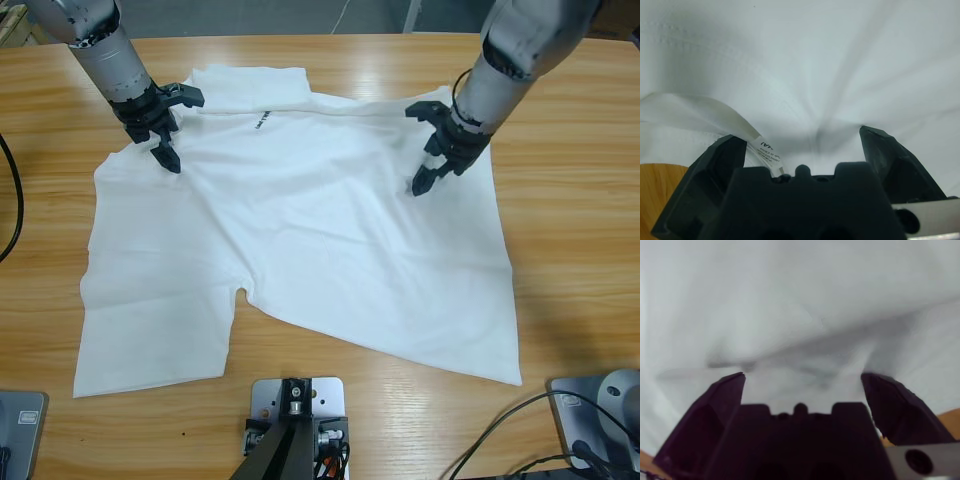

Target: Fold clothes

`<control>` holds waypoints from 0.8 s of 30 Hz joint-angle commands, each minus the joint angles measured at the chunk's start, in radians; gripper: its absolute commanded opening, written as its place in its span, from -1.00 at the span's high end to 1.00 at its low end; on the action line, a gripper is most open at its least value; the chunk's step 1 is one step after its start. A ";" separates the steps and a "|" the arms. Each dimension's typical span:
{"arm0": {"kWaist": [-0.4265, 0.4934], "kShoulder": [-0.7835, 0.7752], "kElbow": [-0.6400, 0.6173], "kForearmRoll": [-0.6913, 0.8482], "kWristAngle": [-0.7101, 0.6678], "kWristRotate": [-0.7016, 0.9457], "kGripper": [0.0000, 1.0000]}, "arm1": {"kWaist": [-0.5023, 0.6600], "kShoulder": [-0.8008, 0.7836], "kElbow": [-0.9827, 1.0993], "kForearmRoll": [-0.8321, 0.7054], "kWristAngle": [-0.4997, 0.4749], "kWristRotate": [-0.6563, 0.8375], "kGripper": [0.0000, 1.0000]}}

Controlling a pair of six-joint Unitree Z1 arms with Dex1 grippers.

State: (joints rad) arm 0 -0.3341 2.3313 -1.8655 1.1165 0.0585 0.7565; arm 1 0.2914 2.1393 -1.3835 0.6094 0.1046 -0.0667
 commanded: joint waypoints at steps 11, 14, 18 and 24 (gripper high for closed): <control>0.014 0.046 0.014 0.014 -0.030 -0.065 -0.76 | -0.122 0.065 -0.019 0.012 -0.096 -0.034 -1.00; 0.056 -0.042 -0.002 0.016 -0.066 -0.186 -0.77 | -0.122 -0.104 0.011 0.030 -0.107 -0.021 -0.99; 0.090 -0.238 0.016 0.075 -0.113 -0.513 -0.79 | -0.121 -0.413 0.082 0.076 -0.066 0.014 -0.98; 0.020 -0.642 0.406 0.113 -0.328 -1.026 -0.93 | -0.026 -0.723 0.320 0.171 0.056 0.230 -1.00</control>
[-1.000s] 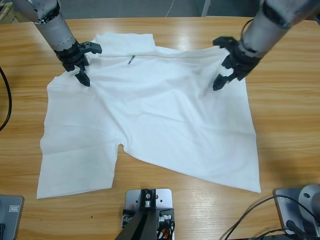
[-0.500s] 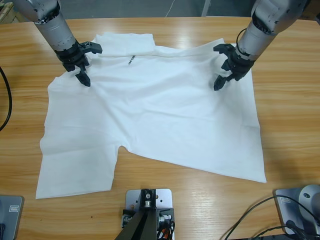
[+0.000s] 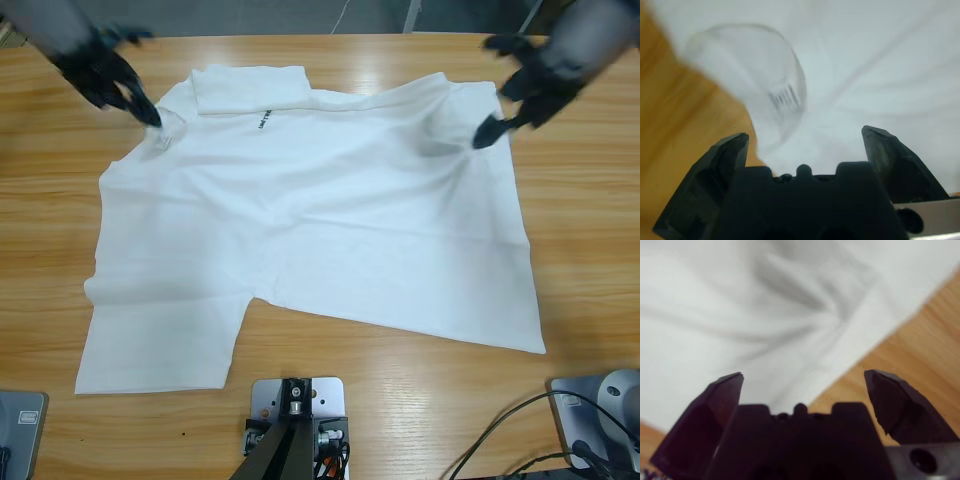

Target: Fold clothes

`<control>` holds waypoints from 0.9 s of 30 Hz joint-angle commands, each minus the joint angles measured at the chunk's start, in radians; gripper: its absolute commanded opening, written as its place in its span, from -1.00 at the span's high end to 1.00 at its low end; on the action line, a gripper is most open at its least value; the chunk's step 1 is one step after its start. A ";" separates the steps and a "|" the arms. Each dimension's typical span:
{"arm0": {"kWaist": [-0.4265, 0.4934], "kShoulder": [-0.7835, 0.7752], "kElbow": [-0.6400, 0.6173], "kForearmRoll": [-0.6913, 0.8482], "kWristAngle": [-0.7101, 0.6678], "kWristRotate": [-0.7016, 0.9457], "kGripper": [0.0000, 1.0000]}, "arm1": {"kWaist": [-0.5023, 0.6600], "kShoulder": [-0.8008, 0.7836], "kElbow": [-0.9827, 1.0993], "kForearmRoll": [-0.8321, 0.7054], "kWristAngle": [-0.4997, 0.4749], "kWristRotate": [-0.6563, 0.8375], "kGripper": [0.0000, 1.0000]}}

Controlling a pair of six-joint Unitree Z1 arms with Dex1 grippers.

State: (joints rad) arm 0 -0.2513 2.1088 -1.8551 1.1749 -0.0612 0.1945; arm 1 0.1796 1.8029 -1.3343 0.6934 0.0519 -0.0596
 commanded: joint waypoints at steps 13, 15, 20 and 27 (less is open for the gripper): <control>-0.387 -0.921 1.191 -0.289 -0.243 -0.996 -0.93 | 0.417 -0.598 0.634 -0.009 0.110 0.636 -0.99; -0.480 -0.907 1.216 -0.296 -0.183 -1.069 -0.93 | 0.442 -0.623 0.650 -0.010 0.107 0.659 -0.99; -0.563 -0.779 1.212 -0.343 -0.082 -1.127 -0.93 | 0.448 -0.675 0.673 -0.014 0.088 0.670 -0.97; -0.635 -0.619 1.286 -0.576 -0.050 -1.259 -0.87 | 0.448 -0.655 0.675 -0.030 0.074 0.675 -0.96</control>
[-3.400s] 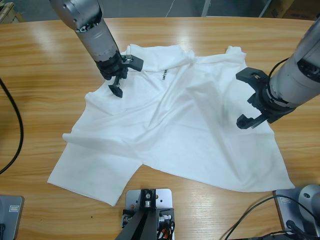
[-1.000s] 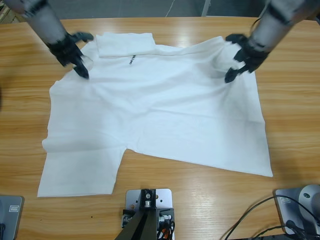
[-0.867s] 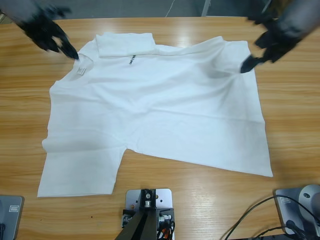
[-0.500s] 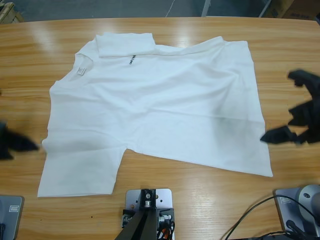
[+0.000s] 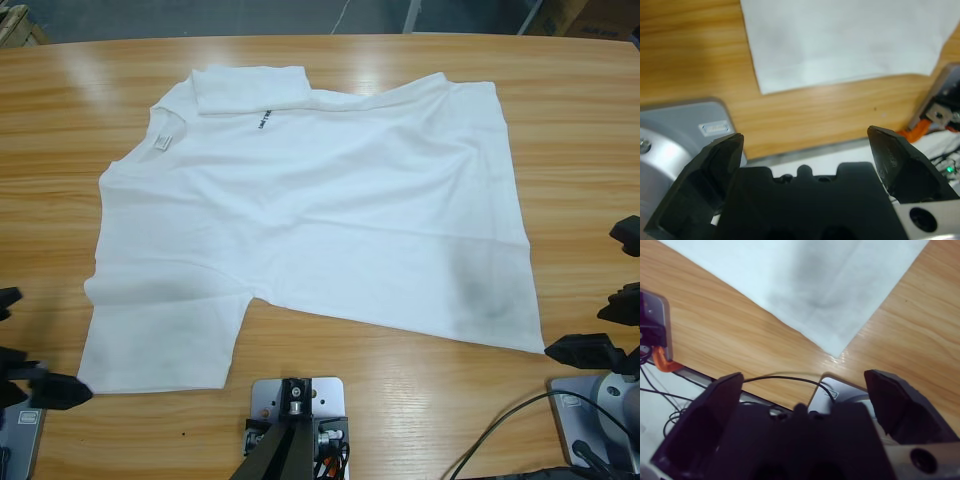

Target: Fold clothes

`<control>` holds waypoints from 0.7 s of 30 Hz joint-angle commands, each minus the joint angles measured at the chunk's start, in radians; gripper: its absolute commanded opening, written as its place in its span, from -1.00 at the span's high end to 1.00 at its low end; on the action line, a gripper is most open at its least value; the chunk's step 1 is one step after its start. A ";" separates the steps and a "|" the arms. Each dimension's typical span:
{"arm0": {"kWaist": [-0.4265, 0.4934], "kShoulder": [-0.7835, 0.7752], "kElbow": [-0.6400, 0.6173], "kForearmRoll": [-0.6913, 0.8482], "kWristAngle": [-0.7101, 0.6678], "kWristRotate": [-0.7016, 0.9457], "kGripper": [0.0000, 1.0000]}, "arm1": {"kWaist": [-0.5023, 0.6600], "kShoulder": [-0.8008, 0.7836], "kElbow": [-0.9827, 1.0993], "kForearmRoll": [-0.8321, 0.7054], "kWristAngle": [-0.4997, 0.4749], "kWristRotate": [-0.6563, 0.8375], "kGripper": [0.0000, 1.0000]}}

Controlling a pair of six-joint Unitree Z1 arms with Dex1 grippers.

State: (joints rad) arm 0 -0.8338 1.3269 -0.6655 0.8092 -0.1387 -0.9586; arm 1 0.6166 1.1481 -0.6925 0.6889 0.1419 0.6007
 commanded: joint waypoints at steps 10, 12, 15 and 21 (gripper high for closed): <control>-0.053 0.151 0.184 -0.317 0.018 -0.135 -0.72 | 0.011 0.022 0.034 -0.040 -0.018 0.016 -0.96; -0.053 0.159 0.184 -0.319 0.023 -0.138 -0.72 | 0.011 0.025 0.034 -0.042 -0.018 0.016 -0.96; -0.050 0.166 0.169 -0.308 0.029 -0.139 -0.84 | 0.011 0.028 0.034 -0.043 -0.018 0.016 -0.96; -0.050 0.134 0.060 -0.171 0.038 -0.132 -0.92 | 0.011 0.027 0.036 -0.047 -0.018 0.016 -0.96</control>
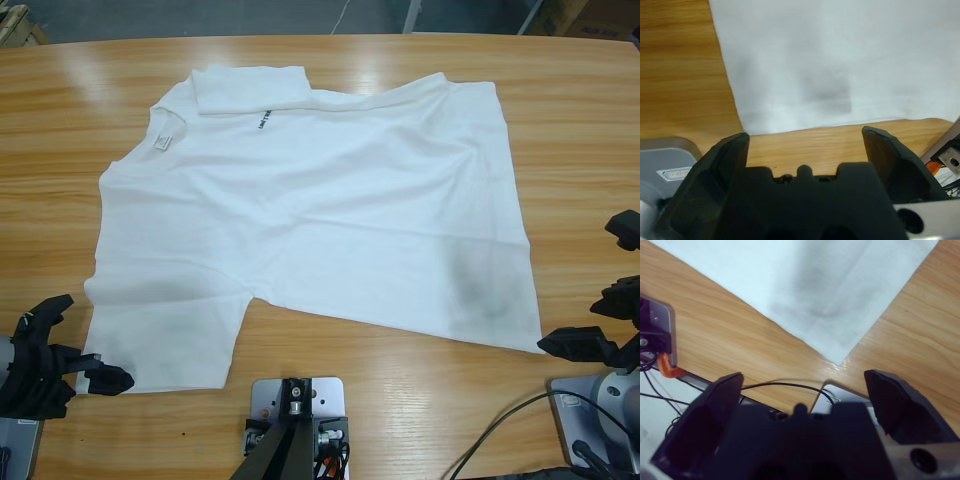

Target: Fold clothes

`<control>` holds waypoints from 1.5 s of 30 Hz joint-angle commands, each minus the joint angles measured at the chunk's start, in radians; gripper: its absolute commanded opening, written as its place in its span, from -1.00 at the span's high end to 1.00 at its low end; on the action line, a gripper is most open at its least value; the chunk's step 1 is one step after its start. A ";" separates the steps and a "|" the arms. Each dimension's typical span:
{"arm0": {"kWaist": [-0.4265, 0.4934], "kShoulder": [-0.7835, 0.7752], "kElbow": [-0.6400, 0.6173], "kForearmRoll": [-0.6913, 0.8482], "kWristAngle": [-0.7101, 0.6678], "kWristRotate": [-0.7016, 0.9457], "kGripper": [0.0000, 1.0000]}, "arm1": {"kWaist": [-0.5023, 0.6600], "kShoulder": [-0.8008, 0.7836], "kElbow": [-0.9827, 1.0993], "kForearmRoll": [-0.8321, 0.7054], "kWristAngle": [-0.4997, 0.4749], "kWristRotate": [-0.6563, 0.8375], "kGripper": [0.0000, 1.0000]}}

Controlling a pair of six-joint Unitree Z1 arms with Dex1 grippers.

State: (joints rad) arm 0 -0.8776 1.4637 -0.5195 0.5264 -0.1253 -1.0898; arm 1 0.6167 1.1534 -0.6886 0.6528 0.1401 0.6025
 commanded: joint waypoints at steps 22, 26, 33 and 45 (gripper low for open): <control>-0.028 0.112 -0.063 0.090 0.088 -0.028 -0.80 | 0.011 0.015 0.040 -0.015 -0.023 0.022 -0.95; -0.052 0.113 -0.067 0.069 0.075 -0.043 -0.74 | 0.011 0.018 0.040 -0.021 -0.026 0.023 -0.95; -0.076 0.159 -0.009 -0.033 0.070 -0.093 -0.72 | 0.011 0.019 0.041 -0.022 -0.028 0.026 -0.92; -0.077 0.110 -0.028 -0.072 0.076 -0.076 -1.00 | 0.011 0.020 0.043 -0.024 -0.028 0.029 -0.91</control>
State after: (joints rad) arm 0 -0.9462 1.5616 -0.5751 0.5246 -0.0495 -1.1849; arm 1 0.6167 1.1535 -0.6832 0.6403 0.1285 0.6170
